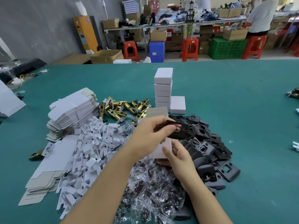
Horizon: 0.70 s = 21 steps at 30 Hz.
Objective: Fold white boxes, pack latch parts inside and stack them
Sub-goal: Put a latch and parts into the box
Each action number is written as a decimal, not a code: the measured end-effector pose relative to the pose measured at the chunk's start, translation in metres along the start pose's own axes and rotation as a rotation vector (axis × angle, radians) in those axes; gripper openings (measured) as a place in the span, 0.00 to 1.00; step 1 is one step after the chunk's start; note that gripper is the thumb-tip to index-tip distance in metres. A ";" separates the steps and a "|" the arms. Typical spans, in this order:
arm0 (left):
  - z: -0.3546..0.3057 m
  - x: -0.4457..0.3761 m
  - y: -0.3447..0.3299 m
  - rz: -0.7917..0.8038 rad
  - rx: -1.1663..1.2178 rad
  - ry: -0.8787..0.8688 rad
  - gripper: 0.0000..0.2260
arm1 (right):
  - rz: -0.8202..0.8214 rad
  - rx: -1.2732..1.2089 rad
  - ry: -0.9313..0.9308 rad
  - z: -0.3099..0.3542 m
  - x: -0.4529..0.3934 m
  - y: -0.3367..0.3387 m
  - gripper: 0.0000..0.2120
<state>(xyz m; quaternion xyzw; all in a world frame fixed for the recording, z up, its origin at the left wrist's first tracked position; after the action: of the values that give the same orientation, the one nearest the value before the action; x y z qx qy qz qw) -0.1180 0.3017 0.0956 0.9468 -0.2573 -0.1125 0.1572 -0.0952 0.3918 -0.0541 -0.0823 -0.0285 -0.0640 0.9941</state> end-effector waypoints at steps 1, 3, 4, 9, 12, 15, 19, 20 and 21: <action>0.003 0.002 0.011 -0.036 -0.021 0.005 0.08 | 0.007 -0.015 0.006 0.000 -0.001 0.000 0.12; 0.012 0.004 0.032 -0.105 -0.048 0.035 0.10 | -0.006 -0.023 -0.001 -0.002 -0.002 0.003 0.12; 0.015 0.006 0.042 -0.137 -0.043 0.054 0.12 | -0.013 -0.018 -0.006 -0.003 -0.002 0.004 0.12; 0.009 0.007 0.090 -0.367 -0.324 -0.034 0.12 | 0.004 -0.005 -0.026 -0.003 -0.001 0.003 0.12; -0.007 0.007 0.095 -0.468 -0.521 -0.119 0.09 | 0.011 -0.011 -0.025 -0.002 -0.001 0.003 0.11; -0.017 0.001 0.087 -0.450 -0.644 -0.156 0.08 | 0.022 -0.029 -0.020 -0.002 0.000 0.002 0.12; -0.019 -0.010 0.071 -0.336 -0.674 -0.110 0.10 | 0.030 -0.043 -0.007 0.001 0.001 0.002 0.13; -0.019 -0.012 0.067 -0.311 -0.678 -0.102 0.10 | 0.032 -0.046 -0.004 0.002 0.001 0.002 0.13; -0.018 -0.014 0.065 -0.291 -0.679 -0.092 0.10 | 0.036 -0.050 0.000 0.002 0.001 0.001 0.13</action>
<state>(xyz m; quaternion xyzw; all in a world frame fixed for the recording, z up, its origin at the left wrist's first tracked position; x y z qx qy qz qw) -0.1537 0.2602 0.1373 0.8612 -0.0748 -0.2548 0.4333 -0.0942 0.3933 -0.0523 -0.1077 -0.0255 -0.0467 0.9928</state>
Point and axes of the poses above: each hand's wrist, its own x-axis away from the middle knuckle, its own y-axis out of the back of the hand, z = x × y, the point moved 10 cm from there along -x, towards the middle knuckle, and after that the axes turned 1 degree about x, right-handed, at the moved point
